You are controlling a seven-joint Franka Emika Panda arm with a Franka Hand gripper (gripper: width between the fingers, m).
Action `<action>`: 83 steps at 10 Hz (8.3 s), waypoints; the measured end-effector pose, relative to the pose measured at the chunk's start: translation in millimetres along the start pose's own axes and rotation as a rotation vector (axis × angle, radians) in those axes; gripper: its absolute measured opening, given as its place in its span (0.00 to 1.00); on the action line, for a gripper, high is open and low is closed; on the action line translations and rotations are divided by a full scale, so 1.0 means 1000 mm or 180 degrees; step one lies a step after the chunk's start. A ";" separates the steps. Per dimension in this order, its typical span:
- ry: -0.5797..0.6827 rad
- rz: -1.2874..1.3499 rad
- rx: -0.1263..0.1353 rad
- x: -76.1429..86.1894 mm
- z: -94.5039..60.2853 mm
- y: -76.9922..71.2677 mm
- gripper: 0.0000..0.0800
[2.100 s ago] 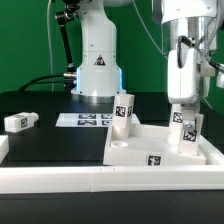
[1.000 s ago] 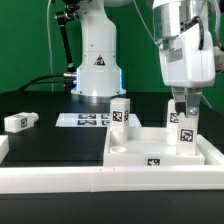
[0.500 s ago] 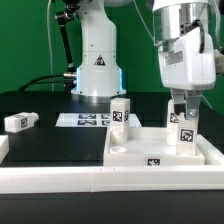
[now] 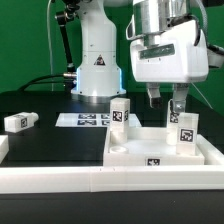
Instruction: Assemble square table
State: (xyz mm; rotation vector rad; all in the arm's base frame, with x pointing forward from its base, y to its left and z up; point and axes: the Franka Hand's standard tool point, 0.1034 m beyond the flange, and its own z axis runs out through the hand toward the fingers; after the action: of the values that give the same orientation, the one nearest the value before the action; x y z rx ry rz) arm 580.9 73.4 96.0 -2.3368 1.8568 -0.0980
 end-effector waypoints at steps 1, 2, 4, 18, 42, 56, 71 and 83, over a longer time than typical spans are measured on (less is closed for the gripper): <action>0.0003 -0.0212 -0.0002 0.001 0.000 0.000 0.81; 0.0001 -0.0610 -0.0016 0.003 0.000 0.001 0.81; 0.0019 -0.1648 -0.0051 0.029 -0.005 0.009 0.81; 0.0101 -0.2941 -0.0159 0.137 -0.017 0.102 0.81; -0.1345 -0.1809 -0.0748 0.248 -0.012 0.262 0.81; -0.2503 -0.1773 -0.1249 0.246 0.022 0.273 0.81; -0.2554 -0.1679 -0.1322 0.234 0.018 0.271 0.36; -0.1784 -0.1606 -0.1217 0.211 -0.032 0.182 0.36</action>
Offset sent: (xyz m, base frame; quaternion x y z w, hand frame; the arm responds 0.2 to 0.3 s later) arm -0.0134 -0.0396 0.0038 0.0208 -0.0070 -0.2873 0.9576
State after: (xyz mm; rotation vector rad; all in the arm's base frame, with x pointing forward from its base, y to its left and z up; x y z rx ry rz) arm 449.4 -174.6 88.1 -2.6414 1.0704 0.8292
